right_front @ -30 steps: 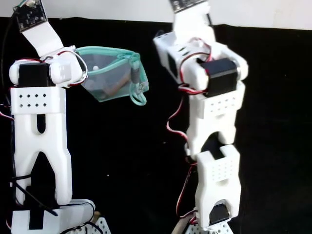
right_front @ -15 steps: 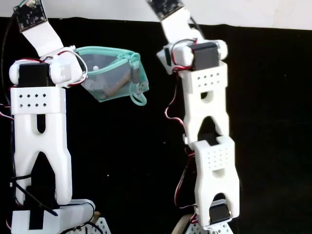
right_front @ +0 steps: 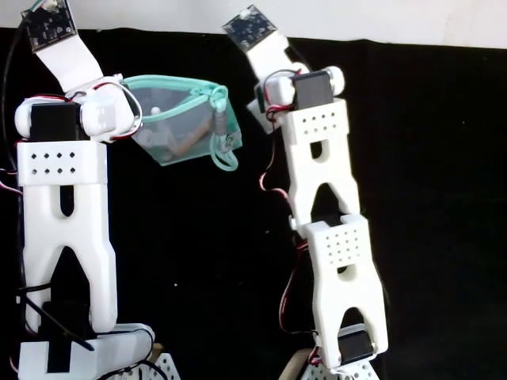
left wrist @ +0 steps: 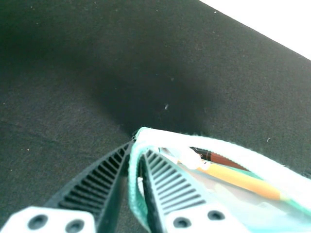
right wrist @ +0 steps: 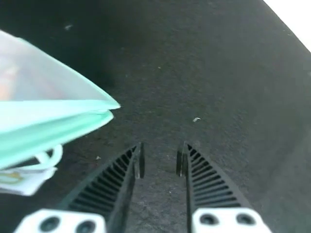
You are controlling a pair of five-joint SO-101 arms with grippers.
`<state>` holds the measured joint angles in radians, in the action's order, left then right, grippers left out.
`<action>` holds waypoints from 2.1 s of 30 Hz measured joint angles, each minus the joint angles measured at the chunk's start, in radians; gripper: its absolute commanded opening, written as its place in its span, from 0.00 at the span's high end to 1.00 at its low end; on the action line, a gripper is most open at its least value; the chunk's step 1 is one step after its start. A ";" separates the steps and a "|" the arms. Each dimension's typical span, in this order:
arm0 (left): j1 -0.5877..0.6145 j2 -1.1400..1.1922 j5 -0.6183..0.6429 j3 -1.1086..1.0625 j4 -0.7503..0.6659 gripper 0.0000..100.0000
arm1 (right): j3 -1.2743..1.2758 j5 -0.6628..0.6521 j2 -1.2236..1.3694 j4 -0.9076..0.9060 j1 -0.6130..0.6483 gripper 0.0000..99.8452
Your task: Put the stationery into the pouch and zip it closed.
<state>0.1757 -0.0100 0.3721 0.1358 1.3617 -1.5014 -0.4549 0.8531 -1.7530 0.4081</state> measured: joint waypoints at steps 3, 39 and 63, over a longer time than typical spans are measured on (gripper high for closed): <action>0.000 0.000 0.000 0.000 0.000 0.99 | 0.000 0.003 0.000 0.000 0.028 0.89; 0.003 0.006 0.000 0.000 0.000 0.99 | 0.443 0.011 -0.255 0.006 0.153 0.88; 0.005 0.006 0.000 0.000 0.000 0.99 | 0.453 0.012 -0.272 0.115 0.157 0.88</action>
<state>0.1803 -0.0038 0.3721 0.1358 1.3617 -1.0487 -0.4427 0.5815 -1.6379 0.5646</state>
